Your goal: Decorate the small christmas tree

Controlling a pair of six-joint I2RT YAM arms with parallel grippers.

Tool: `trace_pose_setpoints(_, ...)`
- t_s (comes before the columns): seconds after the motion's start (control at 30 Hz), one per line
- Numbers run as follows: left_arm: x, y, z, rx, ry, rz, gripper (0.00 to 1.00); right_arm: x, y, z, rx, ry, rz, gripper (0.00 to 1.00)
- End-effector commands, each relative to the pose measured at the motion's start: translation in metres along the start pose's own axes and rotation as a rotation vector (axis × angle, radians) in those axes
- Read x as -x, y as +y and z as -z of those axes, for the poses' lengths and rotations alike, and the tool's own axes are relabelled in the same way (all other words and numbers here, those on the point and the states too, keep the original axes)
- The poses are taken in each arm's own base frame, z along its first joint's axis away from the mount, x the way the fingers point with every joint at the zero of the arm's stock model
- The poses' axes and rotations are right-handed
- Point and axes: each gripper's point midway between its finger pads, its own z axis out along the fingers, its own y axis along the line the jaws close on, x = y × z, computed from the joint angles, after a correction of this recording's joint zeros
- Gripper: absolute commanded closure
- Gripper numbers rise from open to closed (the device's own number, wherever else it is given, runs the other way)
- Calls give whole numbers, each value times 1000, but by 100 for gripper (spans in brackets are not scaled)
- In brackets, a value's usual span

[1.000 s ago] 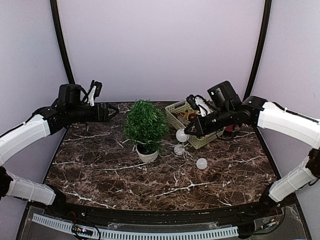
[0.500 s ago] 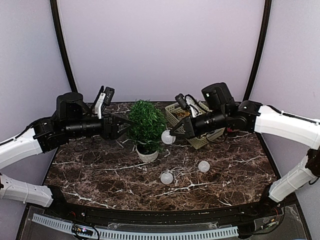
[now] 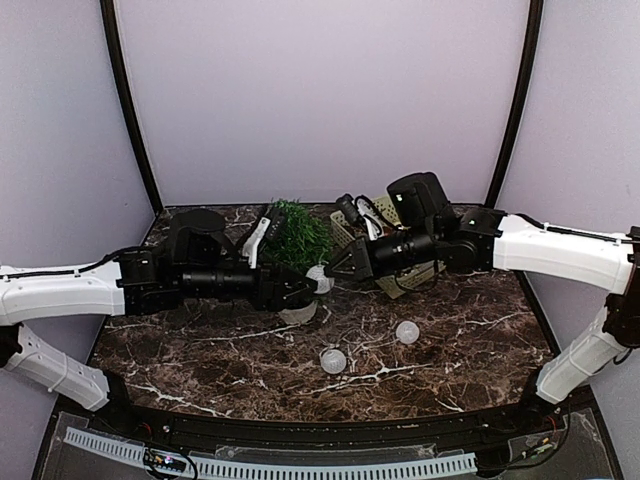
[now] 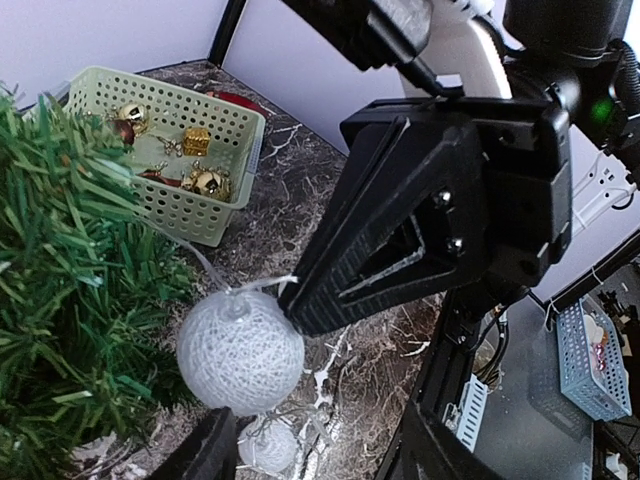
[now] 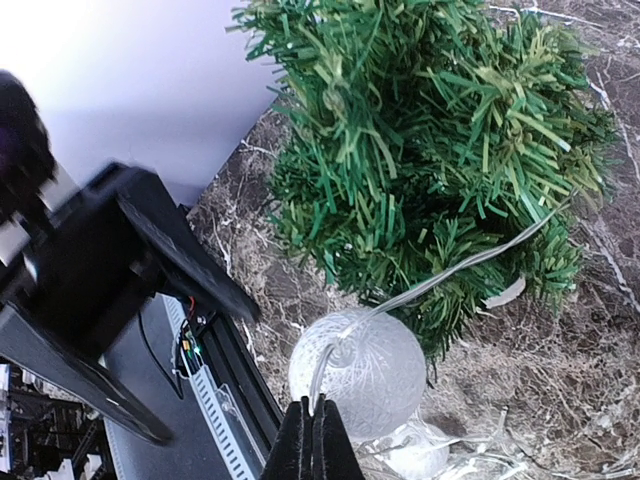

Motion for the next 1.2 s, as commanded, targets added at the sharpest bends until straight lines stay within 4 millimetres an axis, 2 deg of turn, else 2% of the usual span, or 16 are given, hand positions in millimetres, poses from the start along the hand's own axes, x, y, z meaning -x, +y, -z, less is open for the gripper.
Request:
trace_pose_setpoints(0.0,5,-14,-10,-9,-46,15,46,16,12,-1,37,-62,-8,100)
trace_pose_setpoints(0.2,-18,-14,-25,26,-19,70,54,16,11,-2,42,-66,-23,100)
trace_pose_setpoints(0.37,-28,6,-28,127,-29,115,58,14,12,-2,50,-67,-26,100)
trace_pose_setpoints(0.5,-29,12,-30,159,-34,124,61,14,12,-3,56,-68,-26,100)
trace_pose_setpoints(0.6,-31,11,-35,154,-26,125,65,15,13,-3,57,-73,-23,100)
trace_pose_setpoints(0.77,-38,8,-42,132,0,137,81,17,11,-3,47,-80,-26,100)
trace_pose_setpoints(0.87,-40,7,-42,130,4,139,85,17,10,-3,46,-83,-26,100)
trace_pose_setpoints(1.03,-41,4,-42,120,10,146,100,17,6,-5,26,-89,-39,100)
trace_pose_setpoints(1.17,-51,0,-39,117,35,144,100,21,-1,-6,-12,-106,-61,100)
